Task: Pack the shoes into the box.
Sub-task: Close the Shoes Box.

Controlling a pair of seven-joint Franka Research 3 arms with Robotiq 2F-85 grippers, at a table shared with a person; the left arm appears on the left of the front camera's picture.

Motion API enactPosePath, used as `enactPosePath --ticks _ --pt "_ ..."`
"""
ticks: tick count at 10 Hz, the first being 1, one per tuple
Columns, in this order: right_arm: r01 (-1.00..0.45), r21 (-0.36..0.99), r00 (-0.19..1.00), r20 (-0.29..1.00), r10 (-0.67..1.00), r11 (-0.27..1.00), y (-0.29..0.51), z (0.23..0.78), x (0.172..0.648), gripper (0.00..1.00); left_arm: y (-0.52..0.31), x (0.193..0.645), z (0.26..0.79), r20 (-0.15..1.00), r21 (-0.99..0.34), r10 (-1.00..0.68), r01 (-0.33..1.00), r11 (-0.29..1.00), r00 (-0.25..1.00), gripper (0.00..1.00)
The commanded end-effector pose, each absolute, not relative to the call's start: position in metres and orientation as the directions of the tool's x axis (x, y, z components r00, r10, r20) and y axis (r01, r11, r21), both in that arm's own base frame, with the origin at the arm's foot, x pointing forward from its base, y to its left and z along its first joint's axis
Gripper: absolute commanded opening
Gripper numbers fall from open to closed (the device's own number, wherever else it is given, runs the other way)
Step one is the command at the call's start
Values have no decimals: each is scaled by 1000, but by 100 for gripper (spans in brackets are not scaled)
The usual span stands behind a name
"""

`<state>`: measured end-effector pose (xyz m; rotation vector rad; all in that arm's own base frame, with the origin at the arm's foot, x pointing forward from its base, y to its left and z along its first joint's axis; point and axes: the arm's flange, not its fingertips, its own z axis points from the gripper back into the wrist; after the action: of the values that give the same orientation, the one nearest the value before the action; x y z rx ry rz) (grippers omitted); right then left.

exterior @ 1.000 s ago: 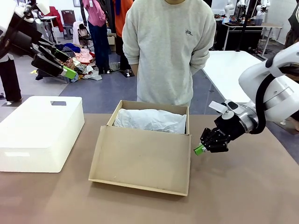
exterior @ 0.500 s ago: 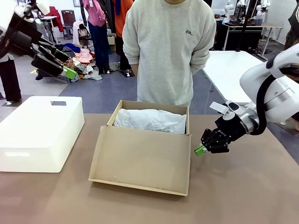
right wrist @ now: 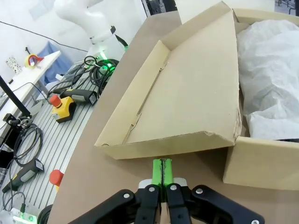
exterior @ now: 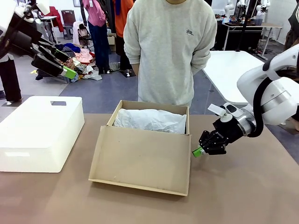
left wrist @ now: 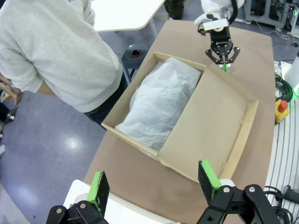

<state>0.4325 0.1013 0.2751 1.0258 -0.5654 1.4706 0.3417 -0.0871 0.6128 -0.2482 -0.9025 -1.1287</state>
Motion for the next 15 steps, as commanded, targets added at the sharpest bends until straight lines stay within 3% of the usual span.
enactPosePath --ticks 1,9,15 --pt "-969 178 61 843 534 -170 112 262 432 0 -86 342 612 733 256 -670 868 426 113 100" --pt "-964 173 40 846 532 -202 135 243 432 0 -86 342 612 733 256 -670 868 426 113 100" --pt "-972 87 1 929 371 -216 135 254 419 0 -86 342 612 733 256 -670 868 426 113 100"
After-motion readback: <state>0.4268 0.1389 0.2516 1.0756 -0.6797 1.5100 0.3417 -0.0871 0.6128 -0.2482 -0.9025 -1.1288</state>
